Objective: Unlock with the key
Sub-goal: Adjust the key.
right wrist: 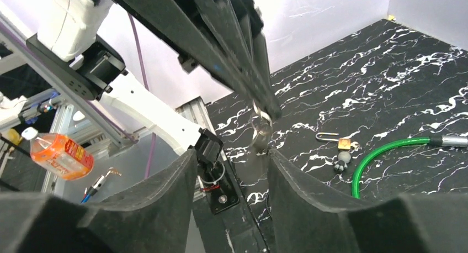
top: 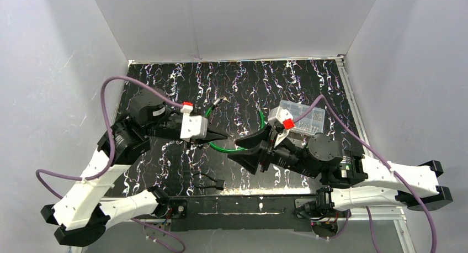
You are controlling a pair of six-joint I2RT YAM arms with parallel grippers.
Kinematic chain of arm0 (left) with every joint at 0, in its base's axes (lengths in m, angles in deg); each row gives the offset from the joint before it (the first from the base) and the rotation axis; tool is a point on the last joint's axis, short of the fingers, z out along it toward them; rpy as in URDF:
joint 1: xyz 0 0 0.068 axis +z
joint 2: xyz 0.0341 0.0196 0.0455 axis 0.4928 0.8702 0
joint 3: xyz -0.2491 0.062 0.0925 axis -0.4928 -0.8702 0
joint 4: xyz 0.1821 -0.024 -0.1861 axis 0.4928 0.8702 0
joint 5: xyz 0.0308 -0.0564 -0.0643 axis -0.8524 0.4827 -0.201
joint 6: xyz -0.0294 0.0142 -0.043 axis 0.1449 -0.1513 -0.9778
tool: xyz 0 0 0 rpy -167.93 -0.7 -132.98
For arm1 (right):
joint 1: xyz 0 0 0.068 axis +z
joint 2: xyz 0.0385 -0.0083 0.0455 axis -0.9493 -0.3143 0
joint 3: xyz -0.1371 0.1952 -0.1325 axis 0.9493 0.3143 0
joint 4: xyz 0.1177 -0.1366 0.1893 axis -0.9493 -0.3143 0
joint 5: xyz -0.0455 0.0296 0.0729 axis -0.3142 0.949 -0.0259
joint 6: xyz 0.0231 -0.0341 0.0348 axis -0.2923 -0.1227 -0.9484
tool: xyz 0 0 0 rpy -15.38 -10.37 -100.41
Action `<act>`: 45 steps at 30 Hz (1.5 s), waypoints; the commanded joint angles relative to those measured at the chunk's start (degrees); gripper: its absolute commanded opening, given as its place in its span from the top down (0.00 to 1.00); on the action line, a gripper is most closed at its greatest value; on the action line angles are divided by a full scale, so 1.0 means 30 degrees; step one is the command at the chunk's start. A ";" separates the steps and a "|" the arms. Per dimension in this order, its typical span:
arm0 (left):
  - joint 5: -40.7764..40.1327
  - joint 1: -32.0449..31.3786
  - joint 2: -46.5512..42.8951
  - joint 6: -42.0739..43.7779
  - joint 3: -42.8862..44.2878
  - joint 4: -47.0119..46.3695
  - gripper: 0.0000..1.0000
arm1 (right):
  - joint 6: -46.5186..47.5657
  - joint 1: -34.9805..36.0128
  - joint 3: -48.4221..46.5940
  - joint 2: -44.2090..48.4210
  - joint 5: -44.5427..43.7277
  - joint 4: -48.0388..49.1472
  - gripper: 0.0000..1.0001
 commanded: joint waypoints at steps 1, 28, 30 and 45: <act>-0.0395 0.0086 -0.0342 0.6190 0.1310 0.2466 1.00 | -0.0339 0.0185 -0.0727 0.0357 0.0753 -0.0071 0.40; -0.2866 -0.0584 -0.6329 3.7334 -0.8395 -0.3568 1.00 | -0.7906 -0.8421 -0.0042 -0.0347 1.1942 0.0082 0.32; -0.3119 -0.0592 -0.6294 3.7799 -0.8392 -0.4008 1.00 | -0.8681 -0.9154 0.0505 -0.0567 1.3059 0.0856 0.32; -0.3306 -0.0584 -0.6707 3.7657 -0.8889 -0.5051 1.00 | -1.1864 -1.1084 0.2282 -0.2336 1.7444 0.7826 0.45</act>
